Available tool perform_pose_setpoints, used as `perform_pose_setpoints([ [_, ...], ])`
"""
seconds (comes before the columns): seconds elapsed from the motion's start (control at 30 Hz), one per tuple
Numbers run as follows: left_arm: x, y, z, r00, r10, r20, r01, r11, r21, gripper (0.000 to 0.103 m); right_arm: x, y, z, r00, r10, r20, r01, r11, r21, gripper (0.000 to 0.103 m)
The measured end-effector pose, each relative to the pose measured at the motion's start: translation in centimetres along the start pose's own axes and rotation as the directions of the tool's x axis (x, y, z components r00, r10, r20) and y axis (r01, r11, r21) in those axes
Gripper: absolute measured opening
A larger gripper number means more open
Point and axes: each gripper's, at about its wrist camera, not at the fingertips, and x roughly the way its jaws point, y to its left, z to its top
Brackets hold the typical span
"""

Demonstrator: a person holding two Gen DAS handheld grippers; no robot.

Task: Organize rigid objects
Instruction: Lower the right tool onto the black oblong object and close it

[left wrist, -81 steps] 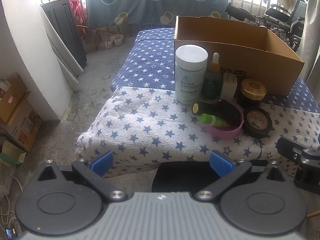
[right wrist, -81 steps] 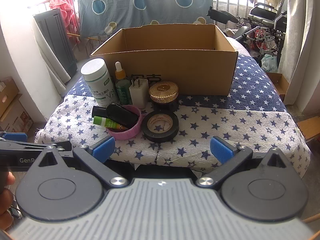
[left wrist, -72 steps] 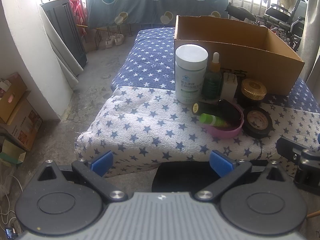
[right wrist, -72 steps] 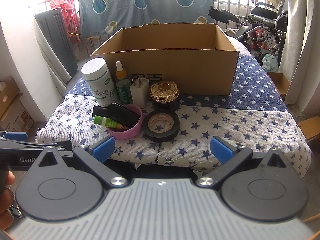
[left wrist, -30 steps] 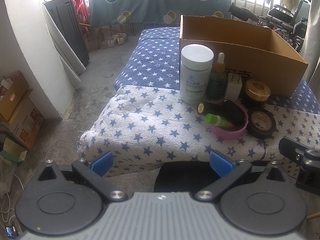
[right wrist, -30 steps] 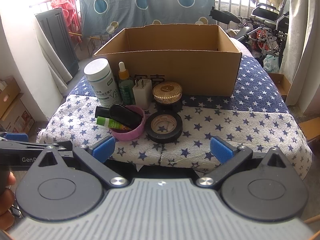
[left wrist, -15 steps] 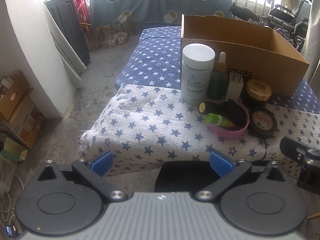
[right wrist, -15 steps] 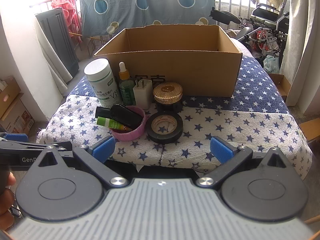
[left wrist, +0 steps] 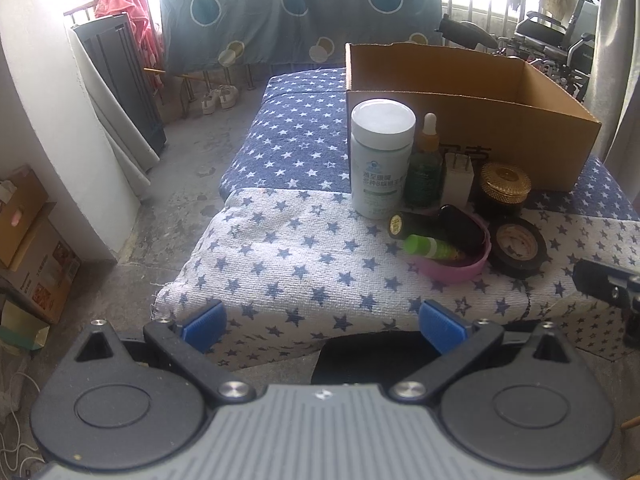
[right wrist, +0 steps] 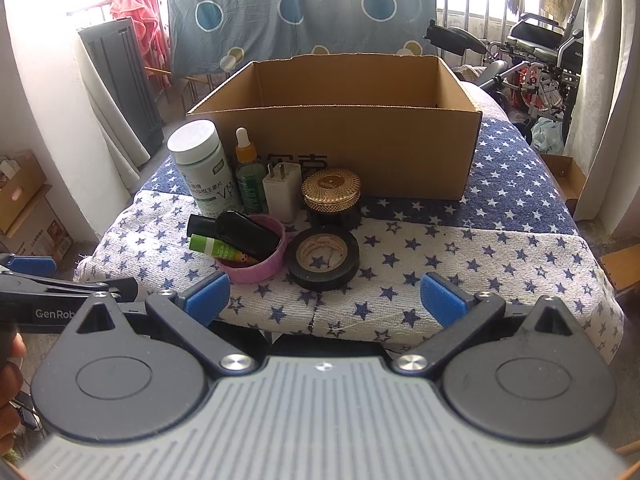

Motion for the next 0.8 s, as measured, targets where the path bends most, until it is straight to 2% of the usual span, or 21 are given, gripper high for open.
perform_pose_setpoints([
  [0.1,-0.3,0.0,0.2,0.998,-0.044,0.054,0.041,0.998,0.057,0.102,-0.6,-1.0,0.7,0.997,0.058,0.059,-0.059,0.998,0.009,0.102],
  [0.23,-0.8,0.7,0.7,0.984,-0.137,0.116,0.127,0.988,0.087,0.099,-0.9,-1.4,2.0,0.981,0.144,0.128,-0.143,0.99,-0.016,0.102],
  [0.3,-0.7,0.9,1.2,0.973,-0.192,0.127,0.181,0.979,0.094,0.093,-0.7,-1.1,2.7,0.971,0.192,0.14,-0.188,0.981,-0.044,0.102],
  [0.47,0.0,-0.2,2.3,0.949,-0.301,0.095,0.284,0.946,0.157,0.063,1.1,-0.1,4.4,0.938,0.33,0.11,-0.318,0.942,-0.11,0.1],
  [0.57,0.6,-1.6,2.3,0.934,-0.349,0.07,0.328,0.92,0.217,0.056,2.8,0.3,5.4,0.917,0.395,0.062,-0.381,0.91,-0.16,0.089],
  [0.67,1.4,-3.1,2.3,0.924,-0.38,0.041,0.359,0.899,0.251,0.037,5.3,0.5,6.3,0.905,0.426,-0.023,-0.422,0.887,-0.19,0.069],
  [0.7,1.8,-3.4,2.4,0.922,-0.387,0.031,0.368,0.896,0.249,0.034,6.5,0.5,6.4,0.899,0.435,-0.059,-0.438,0.878,-0.195,0.061],
  [0.77,2.8,-3.9,2.5,0.915,-0.404,0.0,0.393,0.89,0.231,0.023,8.4,0.7,6.7,0.883,0.453,-0.123,-0.469,0.86,-0.203,0.049],
  [0.8,3.2,-4.1,2.6,0.913,-0.409,-0.01,0.4,0.888,0.226,0.021,9.2,0.8,6.8,0.877,0.458,-0.147,-0.48,0.852,-0.209,0.047],
])
